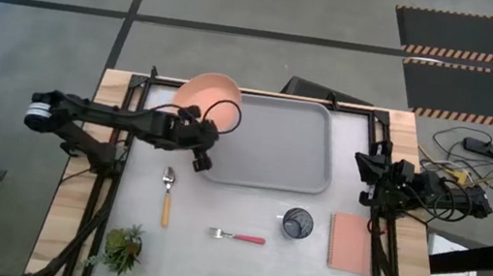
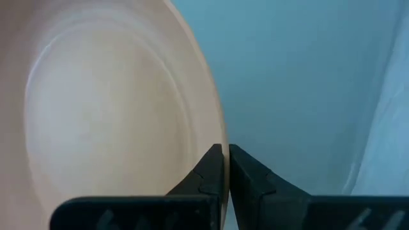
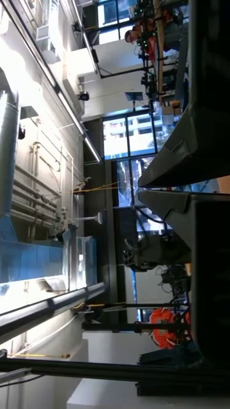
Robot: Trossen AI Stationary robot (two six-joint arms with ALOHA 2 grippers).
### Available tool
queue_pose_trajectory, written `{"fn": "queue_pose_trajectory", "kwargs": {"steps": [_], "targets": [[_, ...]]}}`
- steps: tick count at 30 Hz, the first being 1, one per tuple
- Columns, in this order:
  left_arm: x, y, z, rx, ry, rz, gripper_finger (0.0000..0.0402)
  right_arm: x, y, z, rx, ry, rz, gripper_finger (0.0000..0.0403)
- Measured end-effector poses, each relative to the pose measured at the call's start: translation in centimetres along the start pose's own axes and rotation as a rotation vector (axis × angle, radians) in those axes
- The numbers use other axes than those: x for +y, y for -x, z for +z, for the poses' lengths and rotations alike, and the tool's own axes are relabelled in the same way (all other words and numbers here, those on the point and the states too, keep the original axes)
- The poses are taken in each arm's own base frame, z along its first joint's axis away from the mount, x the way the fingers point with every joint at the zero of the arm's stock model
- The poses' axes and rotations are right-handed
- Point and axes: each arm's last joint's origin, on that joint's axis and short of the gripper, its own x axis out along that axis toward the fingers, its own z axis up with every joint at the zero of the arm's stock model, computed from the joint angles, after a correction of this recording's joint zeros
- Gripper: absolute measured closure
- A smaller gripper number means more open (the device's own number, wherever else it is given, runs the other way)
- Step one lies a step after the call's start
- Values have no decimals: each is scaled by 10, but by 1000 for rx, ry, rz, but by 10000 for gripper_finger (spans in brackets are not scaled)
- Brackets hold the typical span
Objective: Pick and place plate/cup/fork/spoon on tray
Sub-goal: Put the orange plate on the gray serving tray
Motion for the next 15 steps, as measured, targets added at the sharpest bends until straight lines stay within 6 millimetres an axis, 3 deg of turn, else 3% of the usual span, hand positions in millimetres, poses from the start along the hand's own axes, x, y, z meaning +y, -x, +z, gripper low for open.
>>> {"fn": "queue_pose_trajectory", "kwargs": {"steps": [6,15], "targets": [[-10,-12,22,-74,-33,-57,401,0,0,0,3,-1,0,394],[-30,-49,34,-98,-87,-99,401,0,0,-1,6,-7,1,394]]}}
